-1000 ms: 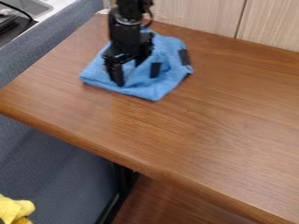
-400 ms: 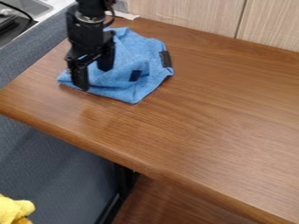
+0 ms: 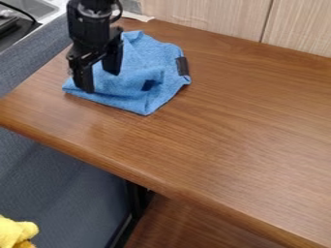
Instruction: Move the cloth from right to left
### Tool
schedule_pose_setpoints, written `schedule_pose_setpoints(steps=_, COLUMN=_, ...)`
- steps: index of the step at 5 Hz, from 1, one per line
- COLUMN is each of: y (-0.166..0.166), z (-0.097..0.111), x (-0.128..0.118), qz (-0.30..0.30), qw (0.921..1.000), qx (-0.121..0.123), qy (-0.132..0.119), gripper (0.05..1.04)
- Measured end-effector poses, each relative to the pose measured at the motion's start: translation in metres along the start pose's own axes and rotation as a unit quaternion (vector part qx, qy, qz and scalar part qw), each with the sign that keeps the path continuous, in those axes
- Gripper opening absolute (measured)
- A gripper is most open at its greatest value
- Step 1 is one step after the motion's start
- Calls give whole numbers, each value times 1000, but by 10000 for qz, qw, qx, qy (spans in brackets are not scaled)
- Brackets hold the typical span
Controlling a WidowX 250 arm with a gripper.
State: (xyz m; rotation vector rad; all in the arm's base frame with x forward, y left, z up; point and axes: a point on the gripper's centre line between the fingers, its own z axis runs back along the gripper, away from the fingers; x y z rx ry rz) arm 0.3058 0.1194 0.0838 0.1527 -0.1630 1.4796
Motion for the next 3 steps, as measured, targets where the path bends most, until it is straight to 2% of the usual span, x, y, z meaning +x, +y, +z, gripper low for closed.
schedule_pose_setpoints(steps=2, y=-24, z=55, x=2, qz=-121, qw=9969, qx=-769, qy=-55, gripper=999)
schedule_pose_setpoints(steps=3, y=-25, z=79, x=-3, qz=-319, qw=9941, qx=-992, qy=-317, gripper=999)
